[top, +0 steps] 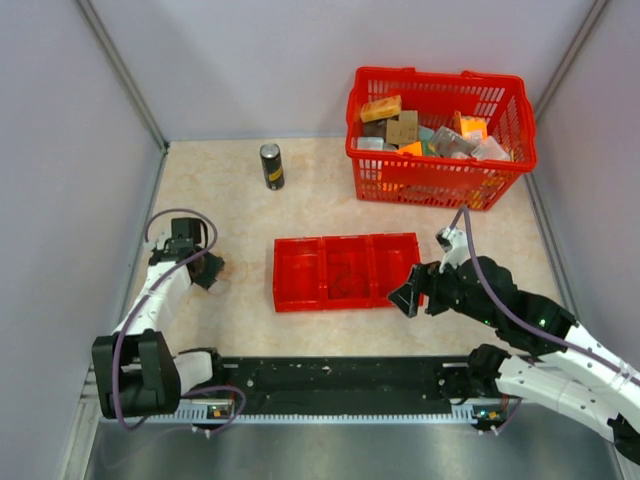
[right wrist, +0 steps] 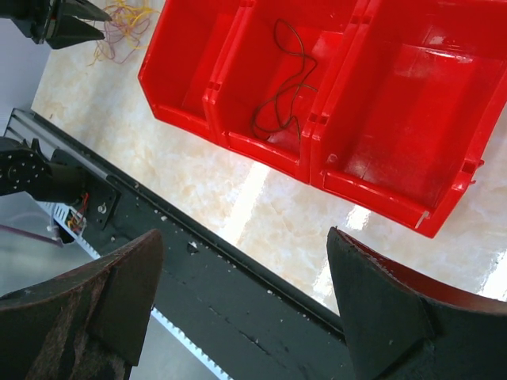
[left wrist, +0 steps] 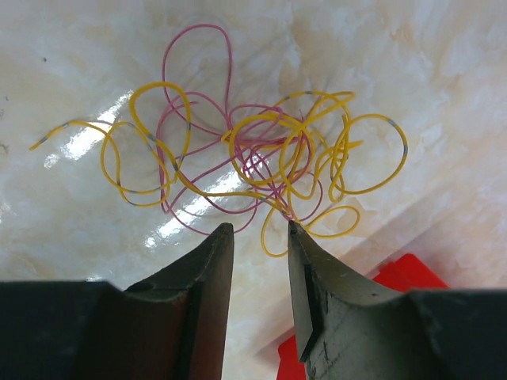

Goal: Untangle the cables

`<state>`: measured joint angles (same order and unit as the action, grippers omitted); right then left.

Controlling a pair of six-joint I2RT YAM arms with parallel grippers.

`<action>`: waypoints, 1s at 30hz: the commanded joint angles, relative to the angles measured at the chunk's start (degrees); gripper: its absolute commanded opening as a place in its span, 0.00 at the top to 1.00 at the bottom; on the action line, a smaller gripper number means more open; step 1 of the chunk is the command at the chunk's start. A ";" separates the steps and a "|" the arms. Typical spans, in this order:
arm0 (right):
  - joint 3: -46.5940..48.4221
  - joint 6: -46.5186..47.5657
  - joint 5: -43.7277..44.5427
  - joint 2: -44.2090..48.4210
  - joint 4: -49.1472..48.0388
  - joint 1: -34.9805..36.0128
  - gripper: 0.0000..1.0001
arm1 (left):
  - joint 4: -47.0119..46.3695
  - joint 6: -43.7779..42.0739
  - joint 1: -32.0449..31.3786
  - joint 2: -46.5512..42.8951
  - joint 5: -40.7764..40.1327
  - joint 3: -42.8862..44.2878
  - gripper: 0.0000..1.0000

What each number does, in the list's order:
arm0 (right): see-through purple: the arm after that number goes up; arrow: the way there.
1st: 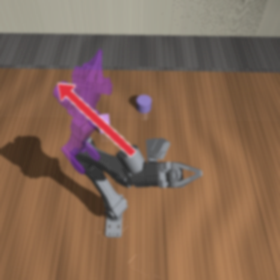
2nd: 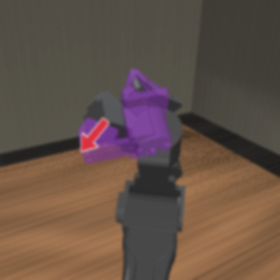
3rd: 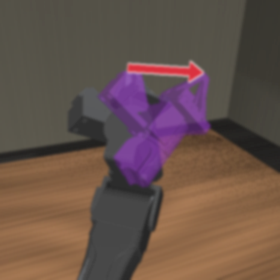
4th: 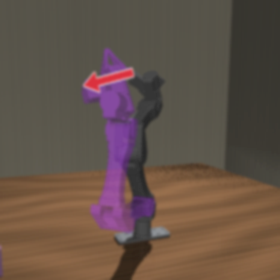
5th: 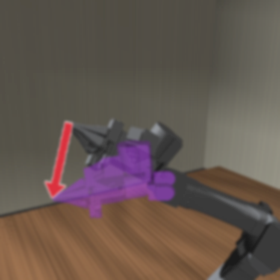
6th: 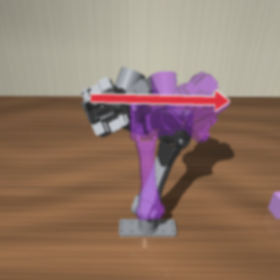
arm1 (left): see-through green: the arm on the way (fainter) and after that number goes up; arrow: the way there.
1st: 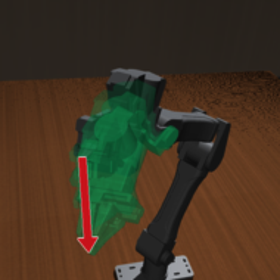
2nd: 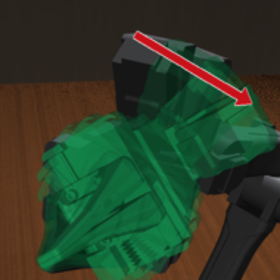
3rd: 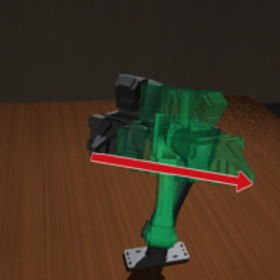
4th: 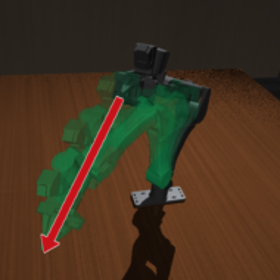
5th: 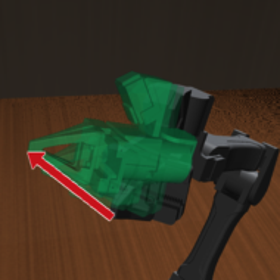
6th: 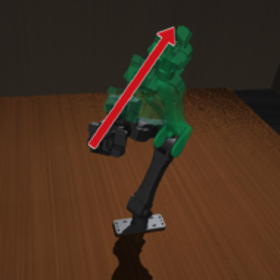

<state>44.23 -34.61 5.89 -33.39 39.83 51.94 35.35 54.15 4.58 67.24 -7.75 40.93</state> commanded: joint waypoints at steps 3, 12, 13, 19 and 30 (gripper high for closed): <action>-0.81 -0.37 -0.71 0.78 -1.60 -0.26 0.17 | -4.94 2.10 2.27 -1.24 -1.48 0.74 0.61; 0.25 -0.02 -0.18 -0.19 -1.51 -0.18 0.17 | -5.56 2.18 3.33 3.50 0.10 2.49 0.61; 0.07 -0.19 -0.09 -0.10 -1.51 -0.18 0.17 | -5.82 2.27 3.33 3.86 0.36 2.58 0.61; 0.24 -0.02 0.61 -1.32 -1.69 -0.18 0.17 | -5.38 1.57 3.33 4.21 0.28 4.42 0.76; 1.12 1.56 -5.53 -11.50 -11.17 0.70 0.18 | 3.30 -4.13 3.42 -10.01 4.31 8.89 1.00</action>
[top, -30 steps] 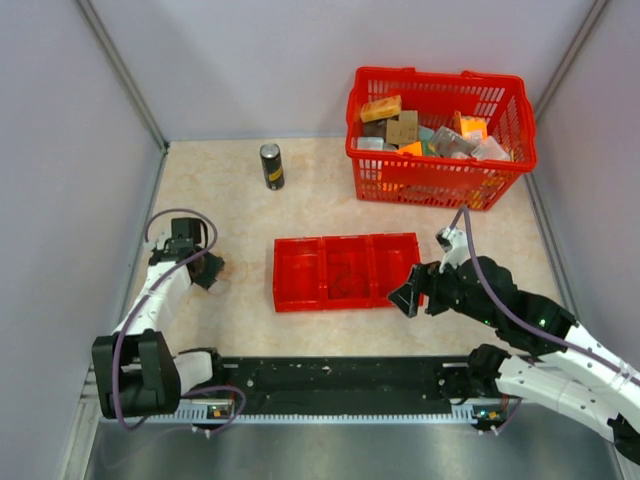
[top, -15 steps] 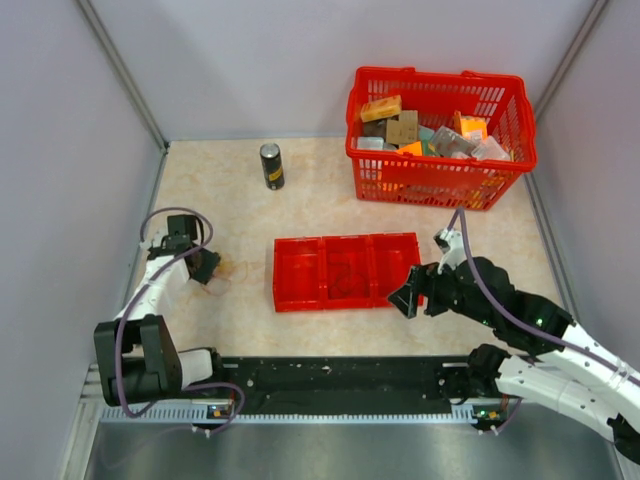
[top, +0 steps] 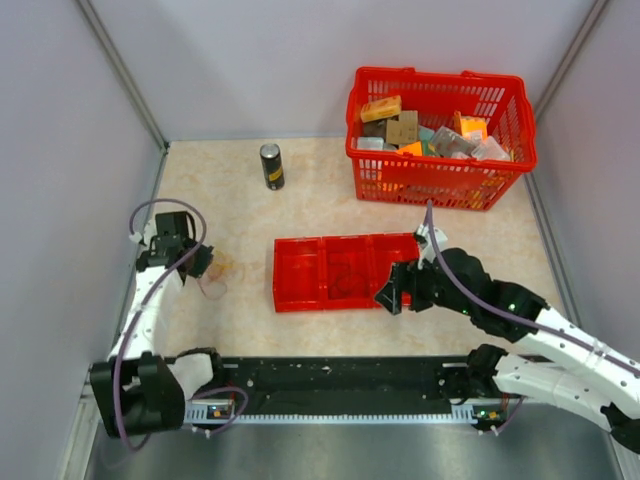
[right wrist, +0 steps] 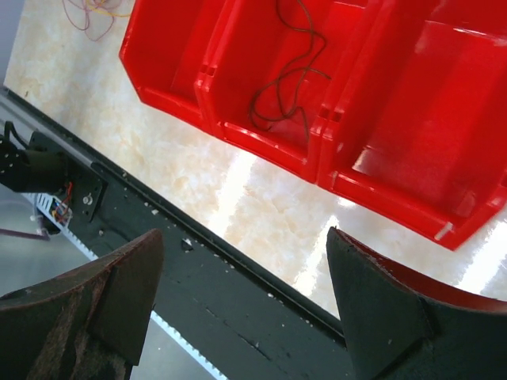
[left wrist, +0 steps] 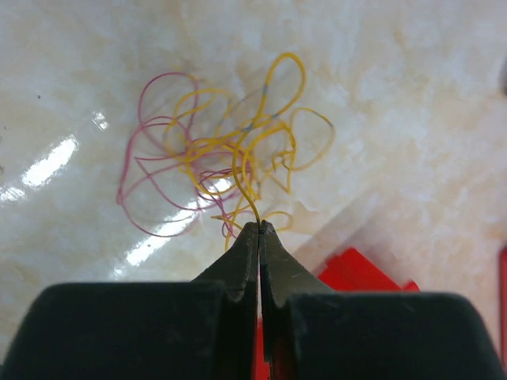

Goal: Untangle the cables

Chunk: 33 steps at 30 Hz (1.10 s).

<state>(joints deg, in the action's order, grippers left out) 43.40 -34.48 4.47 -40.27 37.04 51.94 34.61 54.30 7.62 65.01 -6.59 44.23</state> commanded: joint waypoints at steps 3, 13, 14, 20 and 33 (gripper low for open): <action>5.63 3.09 -2.63 -11.56 -13.38 5.52 0.17 | 4.33 -8.76 0.38 -13.93 9.98 8.94 1.00; 26.28 8.38 -8.51 -40.31 -29.03 12.22 0.06 | 5.20 -13.35 0.38 -24.76 21.96 25.81 1.00; 27.34 8.29 -9.38 -41.63 -30.52 12.30 0.05 | 5.64 -13.35 0.29 -25.11 22.75 27.39 1.00; 34.02 7.67 -11.50 -49.37 -35.19 12.31 0.04 | 6.70 -12.12 0.38 -24.76 27.06 35.57 1.00; 39.14 11.89 -14.49 -53.77 -46.94 12.74 0.01 | 2.23 -2.12 0.29 -17.82 31.28 58.77 1.00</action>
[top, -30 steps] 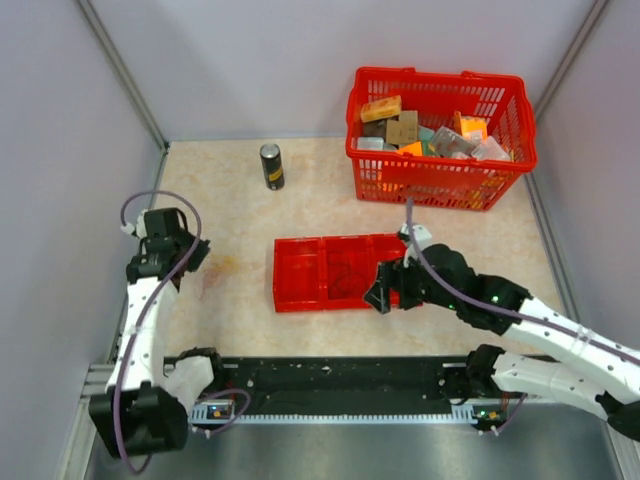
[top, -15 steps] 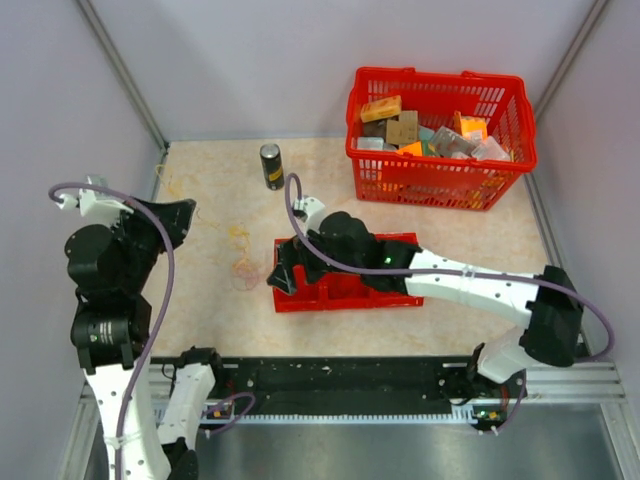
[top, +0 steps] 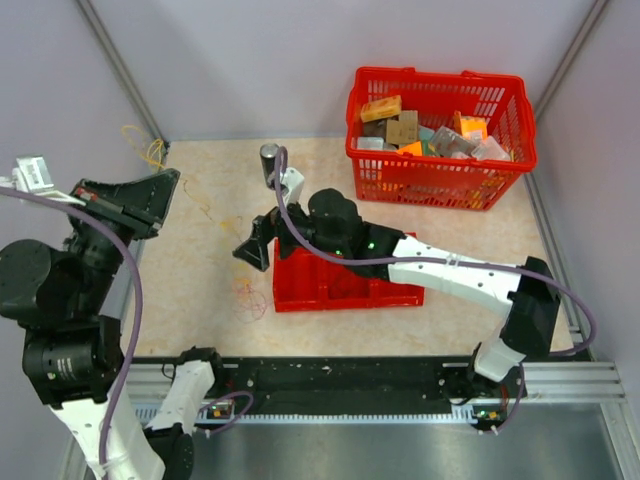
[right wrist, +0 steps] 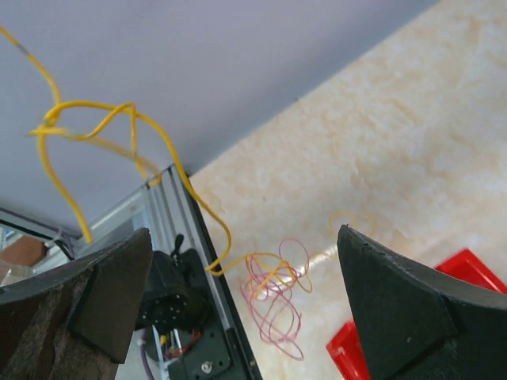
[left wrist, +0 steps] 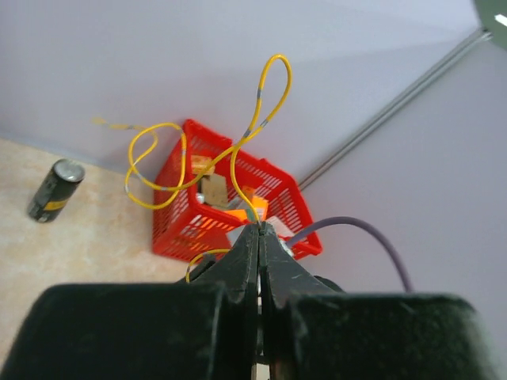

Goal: Untangle the cables

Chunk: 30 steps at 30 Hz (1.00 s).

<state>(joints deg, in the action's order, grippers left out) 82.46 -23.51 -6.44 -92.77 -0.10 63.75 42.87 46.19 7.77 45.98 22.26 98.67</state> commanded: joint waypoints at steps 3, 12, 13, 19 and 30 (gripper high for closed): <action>1.30 1.97 -4.02 -4.51 -12.47 1.03 0.03 | -11.04 11.45 0.23 1.40 5.33 3.72 1.00; 10.61 -4.17 0.64 -21.02 -12.64 0.77 1.00 | -1.14 7.24 0.14 8.94 -1.95 19.95 1.00; 11.93 -5.48 -0.15 -23.74 -12.47 0.68 1.00 | -0.60 7.33 0.23 9.74 -2.48 21.98 1.00; 23.96 -6.55 -2.09 -34.49 -0.01 -0.02 1.00 | -3.76 10.93 0.23 11.24 -2.58 26.74 1.00; 26.63 -9.28 -11.32 -33.10 8.18 -5.65 0.31 | -3.86 12.78 0.14 13.35 -1.35 27.72 1.00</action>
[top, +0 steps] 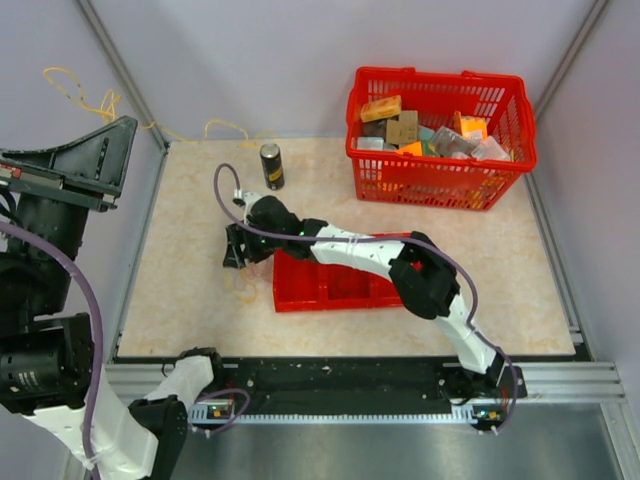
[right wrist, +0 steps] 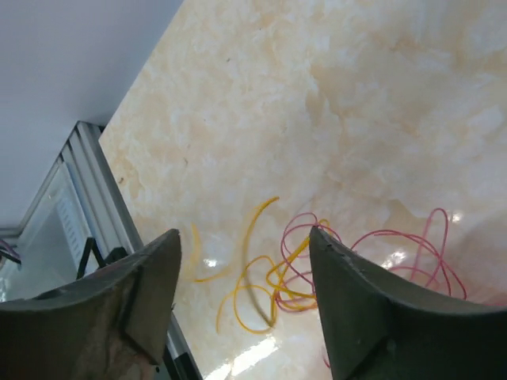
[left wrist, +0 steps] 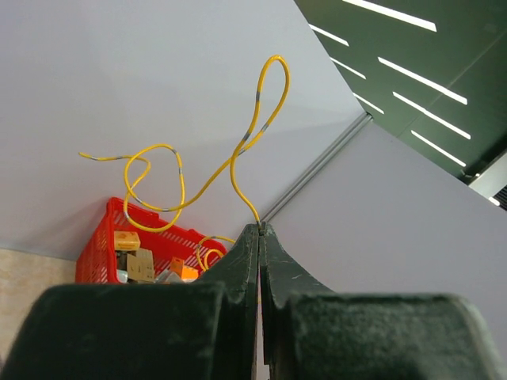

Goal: Untangle the cables

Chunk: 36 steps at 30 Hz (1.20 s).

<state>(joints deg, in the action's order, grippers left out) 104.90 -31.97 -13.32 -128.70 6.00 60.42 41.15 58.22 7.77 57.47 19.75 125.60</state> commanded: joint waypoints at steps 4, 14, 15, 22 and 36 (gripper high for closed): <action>-4.34 -0.38 -3.55 12.57 2.26 -3.29 0.16 | -3.87 0.75 0.23 -1.21 2.84 -7.98 1.00; -29.99 6.73 2.24 44.56 9.81 -12.78 0.11 | -13.99 8.59 0.23 -6.84 15.59 -27.76 1.00; -34.11 7.52 2.86 47.55 10.43 -13.74 0.11 | -13.38 7.88 0.23 -7.28 15.76 -29.26 1.00; -51.71 7.45 6.99 71.98 16.32 -20.25 0.08 | -11.53 -2.12 -2.57 -12.64 16.65 -48.84 1.00; -55.68 6.74 11.47 93.90 28.54 -20.87 0.03 | -19.35 -18.39 -38.16 -16.17 -18.31 -76.03 1.00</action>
<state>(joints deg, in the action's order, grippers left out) 48.29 -25.54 -3.70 -35.20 31.88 39.90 29.52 46.70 -25.04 42.13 14.70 49.69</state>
